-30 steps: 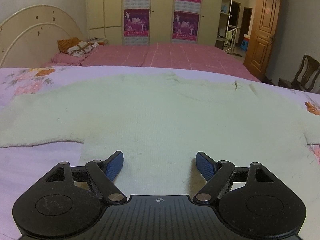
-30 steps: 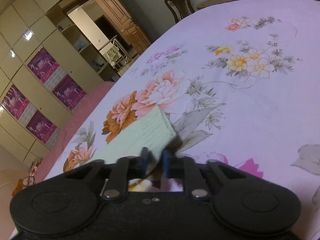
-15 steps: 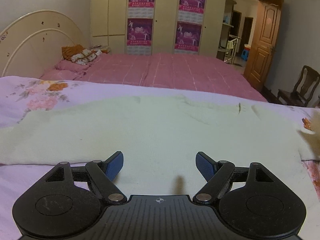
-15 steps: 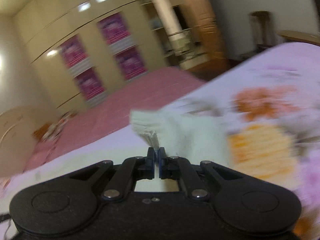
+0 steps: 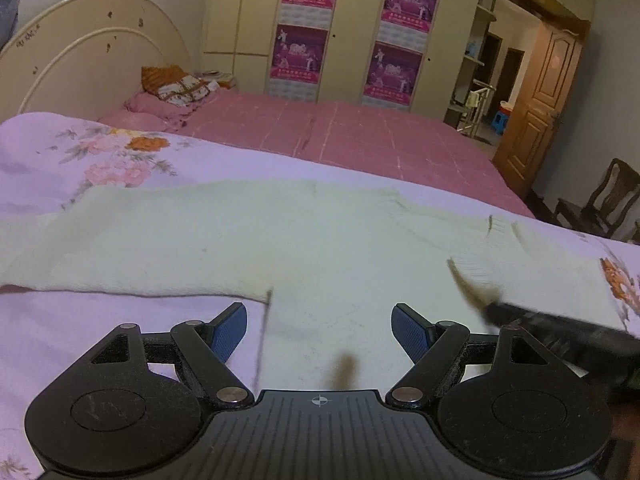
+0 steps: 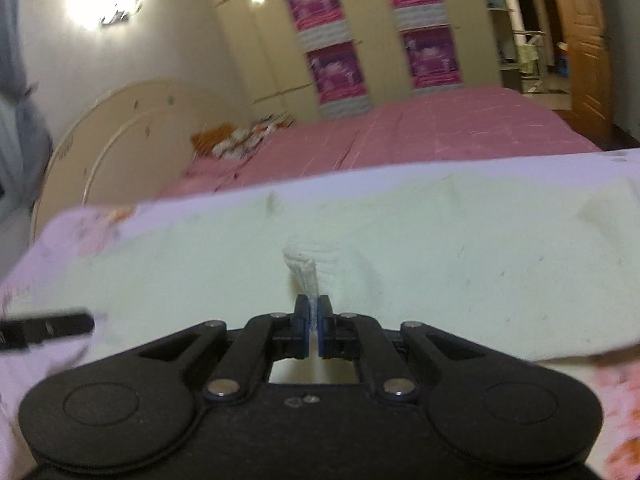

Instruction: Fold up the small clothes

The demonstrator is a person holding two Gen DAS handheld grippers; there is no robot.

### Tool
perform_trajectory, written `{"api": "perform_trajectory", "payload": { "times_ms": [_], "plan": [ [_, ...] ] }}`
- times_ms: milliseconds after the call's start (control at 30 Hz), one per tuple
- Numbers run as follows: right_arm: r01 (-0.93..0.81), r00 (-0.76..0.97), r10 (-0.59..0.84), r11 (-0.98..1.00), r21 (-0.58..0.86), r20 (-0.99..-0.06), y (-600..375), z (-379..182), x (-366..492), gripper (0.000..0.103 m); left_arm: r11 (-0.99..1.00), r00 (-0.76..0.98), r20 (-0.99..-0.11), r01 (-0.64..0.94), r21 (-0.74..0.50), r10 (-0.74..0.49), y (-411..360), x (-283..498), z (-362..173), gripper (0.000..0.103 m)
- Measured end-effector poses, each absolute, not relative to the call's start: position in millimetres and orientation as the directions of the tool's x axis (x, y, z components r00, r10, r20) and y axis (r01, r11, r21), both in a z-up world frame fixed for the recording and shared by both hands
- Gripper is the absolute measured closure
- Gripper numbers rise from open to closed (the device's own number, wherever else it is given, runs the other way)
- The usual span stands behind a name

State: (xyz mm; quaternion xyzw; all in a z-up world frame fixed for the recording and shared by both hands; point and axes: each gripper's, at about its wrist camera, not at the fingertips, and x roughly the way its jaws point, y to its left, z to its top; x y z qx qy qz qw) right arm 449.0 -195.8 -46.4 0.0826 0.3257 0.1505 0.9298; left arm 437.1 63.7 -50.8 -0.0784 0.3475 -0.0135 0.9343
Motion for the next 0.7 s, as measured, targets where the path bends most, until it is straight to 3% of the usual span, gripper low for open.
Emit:
{"api": "perform_trajectory", "payload": {
  "times_ms": [67,133,233,267,300,467,567,700],
  "plan": [
    [-0.241,0.756,0.316,0.948,0.205,-0.573,-188.4,-46.6,440.6,0.081,0.983,0.754,-0.646,-0.003,-0.184,-0.118,57.3,442.2,-53.6,0.024],
    [-0.249,0.772,0.309,0.951,0.183,-0.555,-192.4,-41.2,428.3,0.076,0.975,0.747,-0.642,0.039,-0.22,-0.174,44.9,449.3,-57.1,0.024],
    [-0.224,0.786,0.298,0.954,0.199,-0.542,-208.1,-36.7,415.5,0.077,0.953,0.725,-0.634,0.11,-0.282,-0.271,19.8,464.3,-63.7,0.025],
    [-0.205,0.79,0.288,0.956,0.21,-0.541,-216.0,-36.4,411.8,0.077,0.944,0.712,-0.634,0.131,-0.303,-0.302,10.6,471.6,-67.2,0.033],
    [-0.185,0.794,0.279,0.957,0.221,-0.54,-223.7,-36.7,407.8,0.077,0.932,0.69,-0.641,0.148,-0.33,-0.337,1.9,480.1,-71.9,0.049],
    [-0.104,0.812,0.242,0.955,0.276,-0.531,-257.7,-35.8,394.9,0.078,0.885,0.608,-0.663,0.157,-0.439,-0.437,-29.4,517.3,-95.5,0.062],
    [-0.059,0.816,0.221,0.951,0.303,-0.535,-276.3,-37.2,389.9,0.077,0.885,0.613,-0.665,0.133,-0.446,-0.427,-36.3,532.4,-108.9,0.1],
    [0.0,0.809,0.203,0.938,0.345,-0.552,-297.0,-44.5,392.1,0.075,0.901,0.694,-0.611,0.132,-0.414,-0.382,-30.1,531.4,-100.2,0.1]
  ]
}}
